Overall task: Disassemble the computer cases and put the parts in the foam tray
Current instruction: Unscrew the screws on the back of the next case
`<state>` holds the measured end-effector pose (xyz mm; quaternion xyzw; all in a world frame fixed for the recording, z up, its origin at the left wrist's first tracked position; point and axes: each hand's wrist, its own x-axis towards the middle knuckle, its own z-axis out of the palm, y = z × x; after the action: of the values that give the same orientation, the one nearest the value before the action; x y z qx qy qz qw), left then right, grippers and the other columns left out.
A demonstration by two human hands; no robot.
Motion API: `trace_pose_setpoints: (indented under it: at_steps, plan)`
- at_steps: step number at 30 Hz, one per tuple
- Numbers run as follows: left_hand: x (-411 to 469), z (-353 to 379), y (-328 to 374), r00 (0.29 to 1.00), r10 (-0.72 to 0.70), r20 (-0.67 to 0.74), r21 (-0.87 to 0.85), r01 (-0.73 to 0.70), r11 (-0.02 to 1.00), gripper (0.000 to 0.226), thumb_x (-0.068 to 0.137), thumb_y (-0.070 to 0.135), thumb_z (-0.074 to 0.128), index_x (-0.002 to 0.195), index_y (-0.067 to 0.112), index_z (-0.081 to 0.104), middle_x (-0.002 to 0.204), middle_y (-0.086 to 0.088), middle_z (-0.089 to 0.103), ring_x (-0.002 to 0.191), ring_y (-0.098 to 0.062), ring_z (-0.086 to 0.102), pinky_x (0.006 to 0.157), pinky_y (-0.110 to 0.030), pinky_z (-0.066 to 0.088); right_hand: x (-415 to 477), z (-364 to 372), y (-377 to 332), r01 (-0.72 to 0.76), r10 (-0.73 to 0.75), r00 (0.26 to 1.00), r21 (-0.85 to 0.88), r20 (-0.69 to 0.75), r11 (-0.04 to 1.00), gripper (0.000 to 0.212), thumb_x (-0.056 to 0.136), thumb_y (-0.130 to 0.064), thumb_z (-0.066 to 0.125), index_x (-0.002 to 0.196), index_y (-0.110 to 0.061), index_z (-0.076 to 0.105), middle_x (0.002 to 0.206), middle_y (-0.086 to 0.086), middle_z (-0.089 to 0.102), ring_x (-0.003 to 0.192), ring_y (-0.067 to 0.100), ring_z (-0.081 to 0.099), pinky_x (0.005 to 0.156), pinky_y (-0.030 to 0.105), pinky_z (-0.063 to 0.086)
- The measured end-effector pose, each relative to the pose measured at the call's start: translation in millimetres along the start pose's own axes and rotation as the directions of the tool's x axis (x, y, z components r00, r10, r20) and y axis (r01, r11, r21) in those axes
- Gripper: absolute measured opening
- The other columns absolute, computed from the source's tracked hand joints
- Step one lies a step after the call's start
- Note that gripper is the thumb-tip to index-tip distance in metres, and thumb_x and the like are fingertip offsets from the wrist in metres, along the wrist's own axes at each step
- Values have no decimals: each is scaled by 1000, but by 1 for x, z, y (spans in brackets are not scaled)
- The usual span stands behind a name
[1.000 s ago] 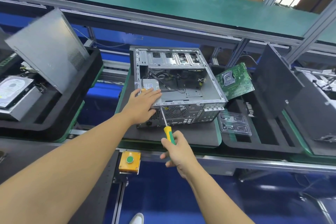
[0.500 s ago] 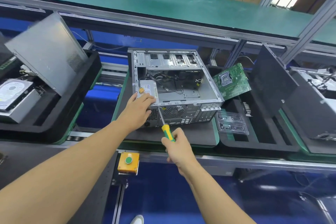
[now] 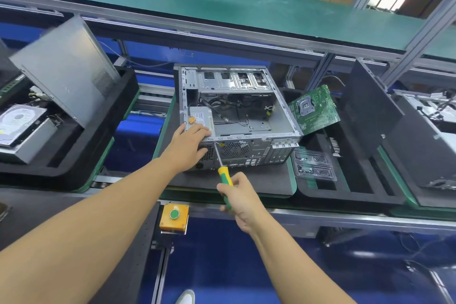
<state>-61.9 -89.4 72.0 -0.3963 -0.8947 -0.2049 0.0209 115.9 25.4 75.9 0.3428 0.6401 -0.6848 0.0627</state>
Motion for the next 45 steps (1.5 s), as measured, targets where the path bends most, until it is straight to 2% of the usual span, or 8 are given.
trace_pose_setpoints:
  at_steps: [6,10,14,19,26,34,42,45]
  plan:
    - [0,-2,-1,1000,1,31,-15,-1,1000,49,94,26,63,141,22,48,145,6,42,138,-13,37,124,-43,4,-2,5,-10,-187,163,969,117,188,975,27,98,-36,60,110,-15,47,93,8,53,51,12,50,39,21,34]
    - [1,-3,0,998,-19,53,-13,20,1000,51,94,25,62,143,23,45,147,7,40,139,-11,36,124,-43,3,-3,-2,-9,-314,234,923,242,306,918,41,102,-29,34,119,0,57,91,15,61,64,21,48,49,29,37]
    - [1,-2,-1,999,-19,51,-2,19,1000,52,94,24,62,143,23,45,147,7,40,139,-11,36,124,-42,2,-6,-1,1,-170,125,969,202,215,964,15,102,-17,52,114,-9,54,92,11,72,67,18,57,52,28,44]
    - [1,-1,-1,998,-20,51,-4,20,1000,54,93,25,62,143,24,44,147,7,39,139,-11,35,124,-43,1,-6,-2,-4,-163,133,976,175,173,971,39,94,-26,70,119,-15,43,90,8,62,55,14,56,40,22,36]
    - [1,0,-1,999,-23,46,-14,24,1000,54,91,21,61,142,23,45,148,8,39,140,-12,35,124,-42,1,-7,-3,-7,-259,180,942,270,285,927,38,105,-26,31,125,-2,53,98,19,70,70,23,54,54,31,43]
    - [0,-2,2,998,-27,48,-4,27,1000,54,92,20,60,143,24,44,147,7,39,138,-12,37,124,-42,2,-9,-1,-8,-163,120,975,234,187,958,33,93,-19,70,117,-12,48,92,9,57,59,16,60,46,26,45]
    - [0,0,1,999,-37,41,-8,37,999,55,90,20,61,142,24,44,148,8,38,138,-11,36,123,-40,0,-3,-6,-11,-294,205,935,306,290,906,40,101,-26,35,113,0,63,93,12,56,69,21,50,53,30,43]
    - [1,-1,2,998,-39,57,-4,39,999,56,90,20,61,143,24,43,149,8,37,139,-11,35,123,-41,0,-3,-6,-8,-228,158,953,269,257,936,21,102,-19,47,113,-7,59,96,13,67,71,20,59,55,30,49]
